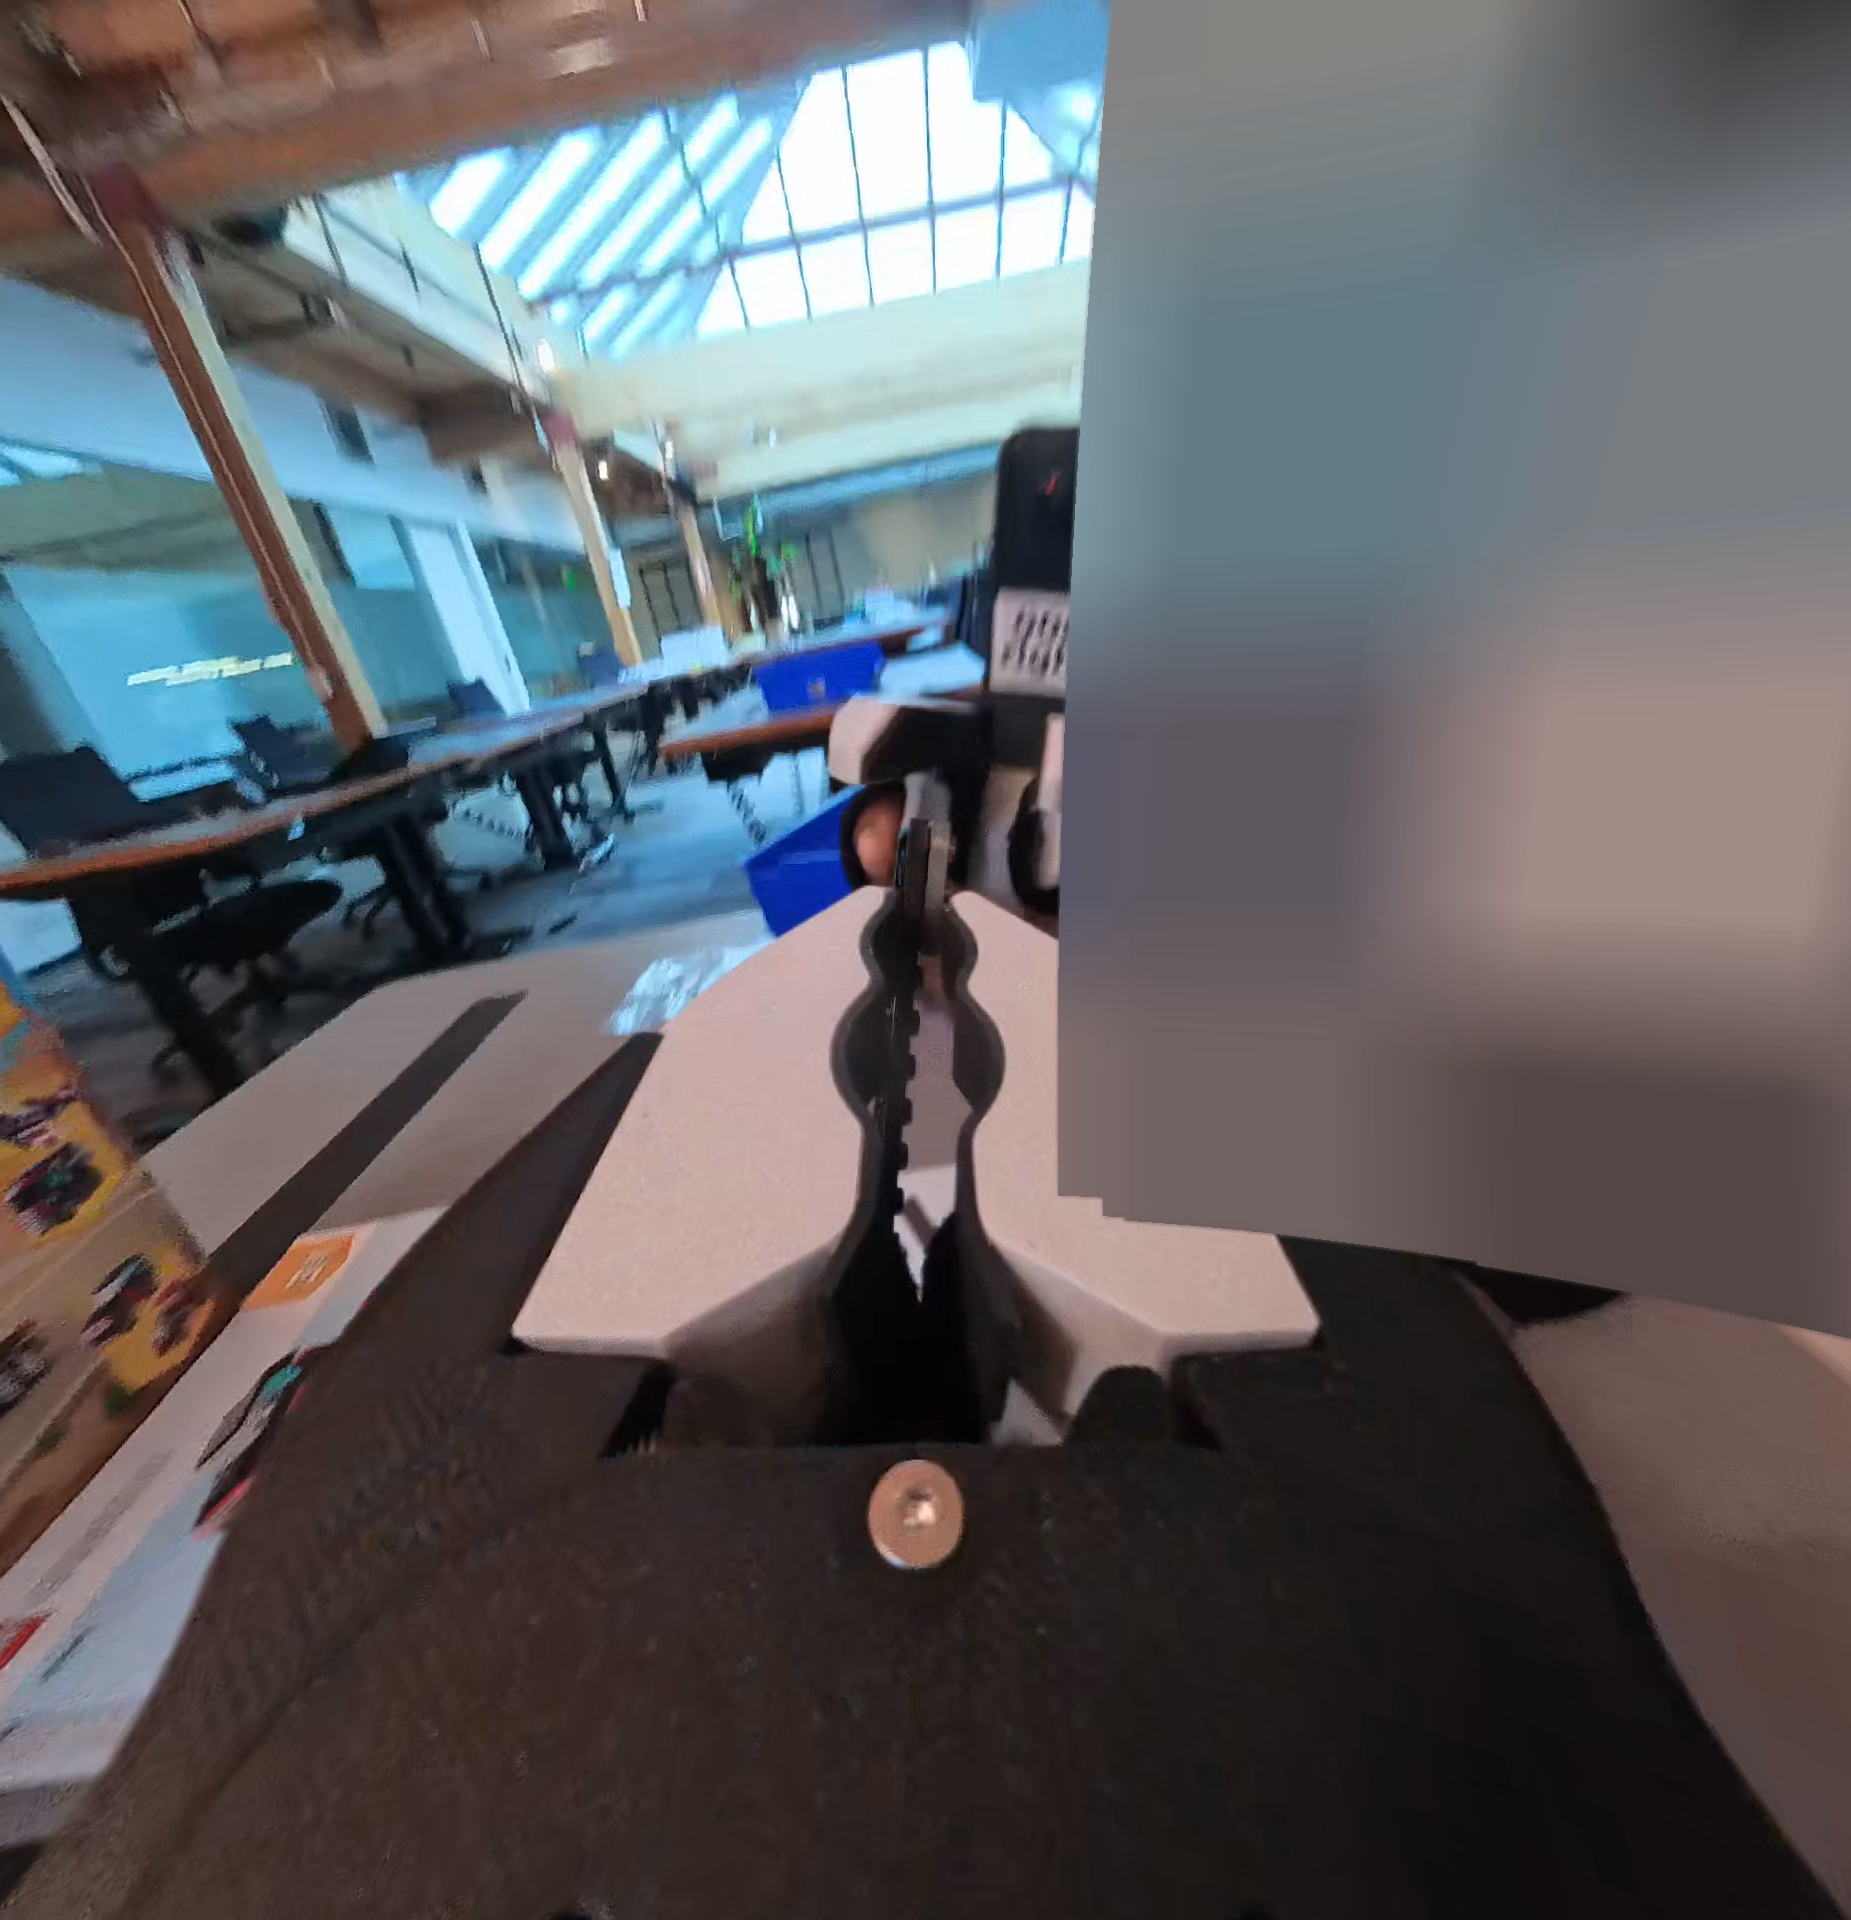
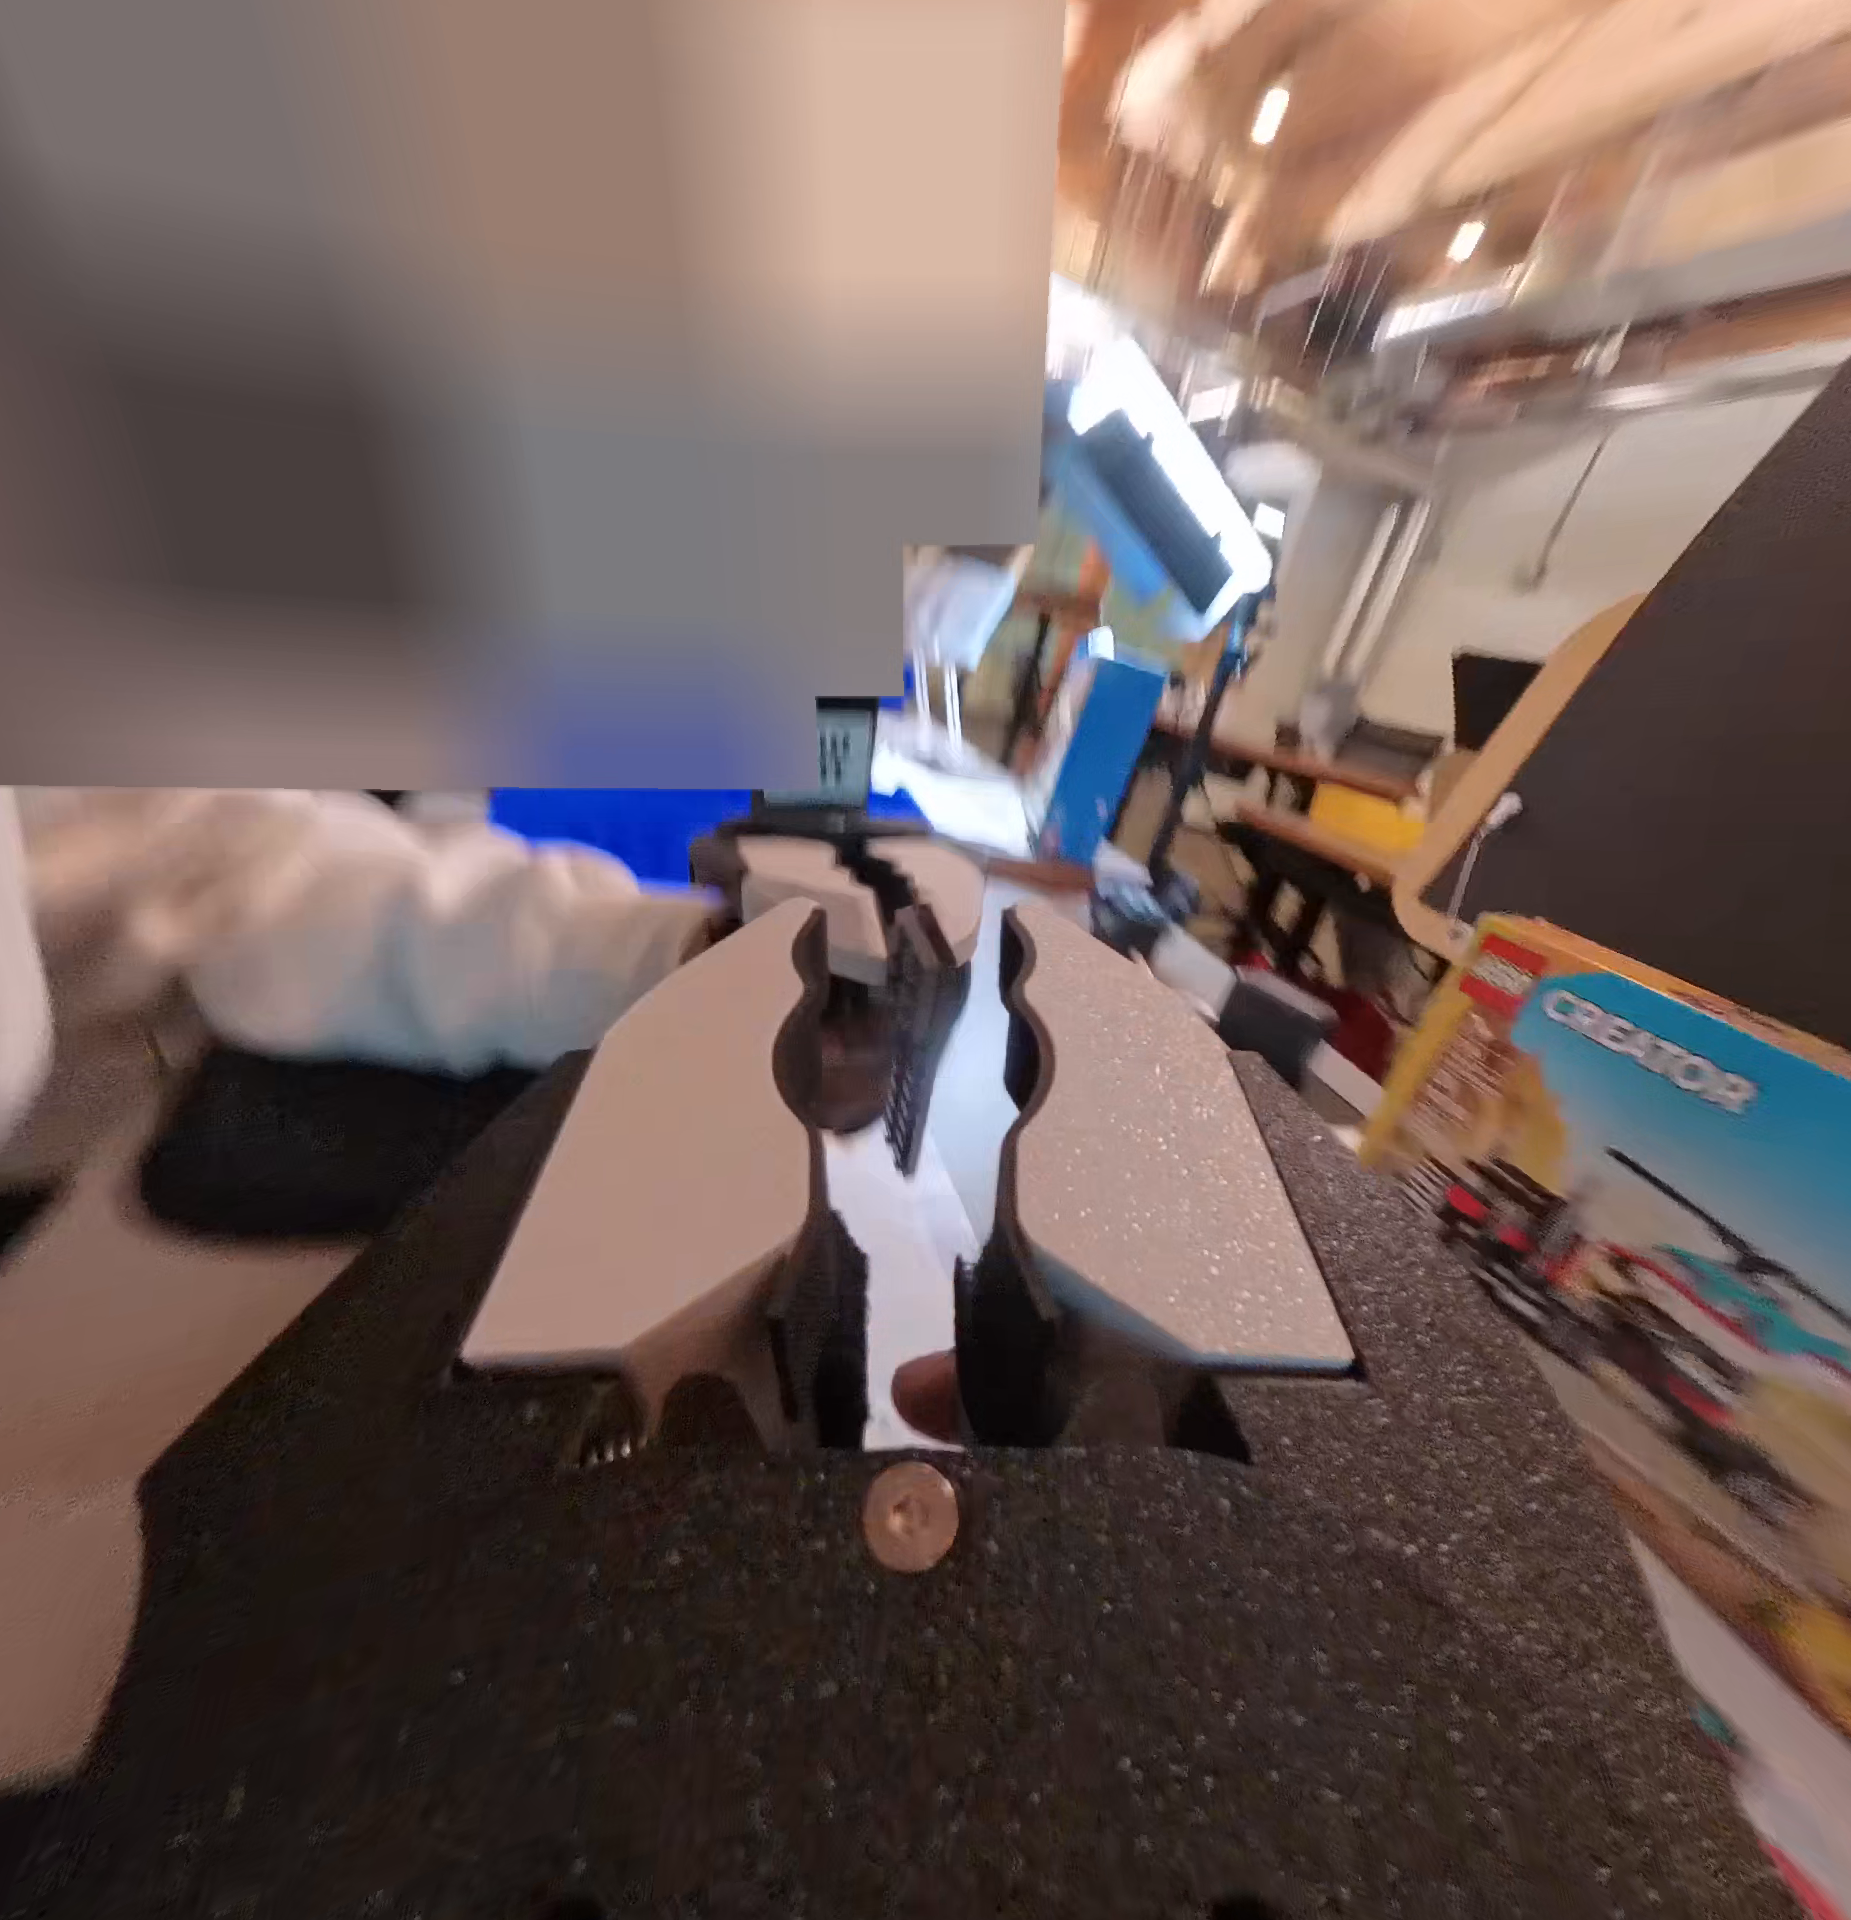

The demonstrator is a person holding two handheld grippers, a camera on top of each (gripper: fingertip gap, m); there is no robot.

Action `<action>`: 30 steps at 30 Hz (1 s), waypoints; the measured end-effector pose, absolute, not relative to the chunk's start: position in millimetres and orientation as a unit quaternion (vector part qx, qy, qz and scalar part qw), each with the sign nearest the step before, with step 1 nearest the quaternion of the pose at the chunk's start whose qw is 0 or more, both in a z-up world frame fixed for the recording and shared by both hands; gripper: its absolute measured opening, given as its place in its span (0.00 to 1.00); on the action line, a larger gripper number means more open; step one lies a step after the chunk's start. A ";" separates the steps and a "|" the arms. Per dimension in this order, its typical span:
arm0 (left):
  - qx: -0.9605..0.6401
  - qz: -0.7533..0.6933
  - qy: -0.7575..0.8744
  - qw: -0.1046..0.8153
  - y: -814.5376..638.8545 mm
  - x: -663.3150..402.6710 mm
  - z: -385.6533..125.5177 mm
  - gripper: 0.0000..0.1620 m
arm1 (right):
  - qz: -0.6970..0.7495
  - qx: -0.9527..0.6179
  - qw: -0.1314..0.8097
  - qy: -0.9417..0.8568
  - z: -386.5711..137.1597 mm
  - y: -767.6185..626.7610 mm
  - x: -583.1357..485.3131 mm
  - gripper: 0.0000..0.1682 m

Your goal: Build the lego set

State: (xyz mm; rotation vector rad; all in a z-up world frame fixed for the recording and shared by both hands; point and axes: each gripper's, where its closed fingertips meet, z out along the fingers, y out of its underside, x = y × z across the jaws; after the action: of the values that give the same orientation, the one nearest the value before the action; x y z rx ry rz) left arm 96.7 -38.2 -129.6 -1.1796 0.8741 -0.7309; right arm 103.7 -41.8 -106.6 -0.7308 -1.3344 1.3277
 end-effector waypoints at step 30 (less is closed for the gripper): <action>-0.522 -0.294 0.418 0.683 -42.5 98.2 -134.4 0.05 | 0.536 -0.284 0.522 -0.600 -135.4 -43.0 89.1 0.05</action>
State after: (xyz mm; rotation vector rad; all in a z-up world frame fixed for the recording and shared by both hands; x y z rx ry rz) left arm 98.2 -42.5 -134.4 -1.1693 0.9363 -0.6599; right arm 89.1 -43.0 -135.4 -0.6797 -1.4369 1.2831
